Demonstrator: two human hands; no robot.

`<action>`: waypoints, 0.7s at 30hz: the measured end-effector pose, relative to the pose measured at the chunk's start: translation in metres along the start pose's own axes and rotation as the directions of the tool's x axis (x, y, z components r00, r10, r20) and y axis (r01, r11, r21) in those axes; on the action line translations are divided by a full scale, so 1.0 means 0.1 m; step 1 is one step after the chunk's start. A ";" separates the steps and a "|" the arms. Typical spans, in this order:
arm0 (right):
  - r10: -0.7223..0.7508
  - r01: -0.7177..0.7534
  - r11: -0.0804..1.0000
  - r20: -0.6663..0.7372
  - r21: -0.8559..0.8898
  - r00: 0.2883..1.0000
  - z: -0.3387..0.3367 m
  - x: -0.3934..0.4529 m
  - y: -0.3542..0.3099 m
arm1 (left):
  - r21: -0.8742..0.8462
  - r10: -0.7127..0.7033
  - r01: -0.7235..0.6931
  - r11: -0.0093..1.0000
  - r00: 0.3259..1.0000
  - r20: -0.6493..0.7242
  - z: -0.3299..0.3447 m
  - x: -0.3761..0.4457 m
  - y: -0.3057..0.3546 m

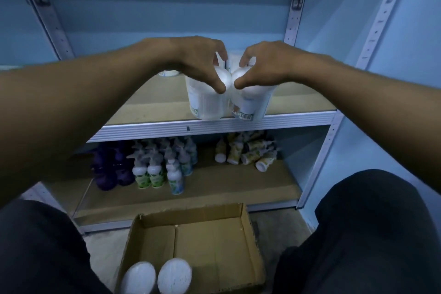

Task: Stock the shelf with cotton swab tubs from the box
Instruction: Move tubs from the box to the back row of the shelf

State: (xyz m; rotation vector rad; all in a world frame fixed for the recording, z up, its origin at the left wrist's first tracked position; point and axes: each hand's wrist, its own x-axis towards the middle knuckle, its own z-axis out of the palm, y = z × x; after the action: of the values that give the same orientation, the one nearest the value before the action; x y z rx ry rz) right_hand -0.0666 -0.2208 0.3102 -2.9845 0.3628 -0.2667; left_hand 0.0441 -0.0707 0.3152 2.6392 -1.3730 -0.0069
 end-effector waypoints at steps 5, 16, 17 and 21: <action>0.064 -0.064 0.998 -0.013 0.016 0.998 0.07 0.27 -0.03 | 0.063 -0.050 0.049 0.997 0.999 0.015 -0.02 0.31 -0.07; 0.114 -0.115 0.993 -0.048 -0.010 0.992 0.41 0.63 0.19 | 0.118 -0.093 0.085 0.989 0.994 0.063 0.19 0.76 -0.18; 0.112 -0.113 0.994 -0.052 -0.007 0.992 0.44 0.63 0.22 | 0.123 -0.090 0.082 0.989 0.994 0.060 0.23 0.79 -0.20; 0.090 -0.089 0.996 -0.082 0.016 0.992 0.57 0.70 0.29 | 0.107 -0.096 0.091 0.990 0.994 0.042 0.33 0.90 -0.28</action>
State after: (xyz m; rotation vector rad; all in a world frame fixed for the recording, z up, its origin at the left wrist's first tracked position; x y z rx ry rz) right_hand 0.0043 -0.2607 0.2616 -2.9416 0.5013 -0.3829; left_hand 0.1160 -0.1327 0.2854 2.8053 -1.2955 -0.0091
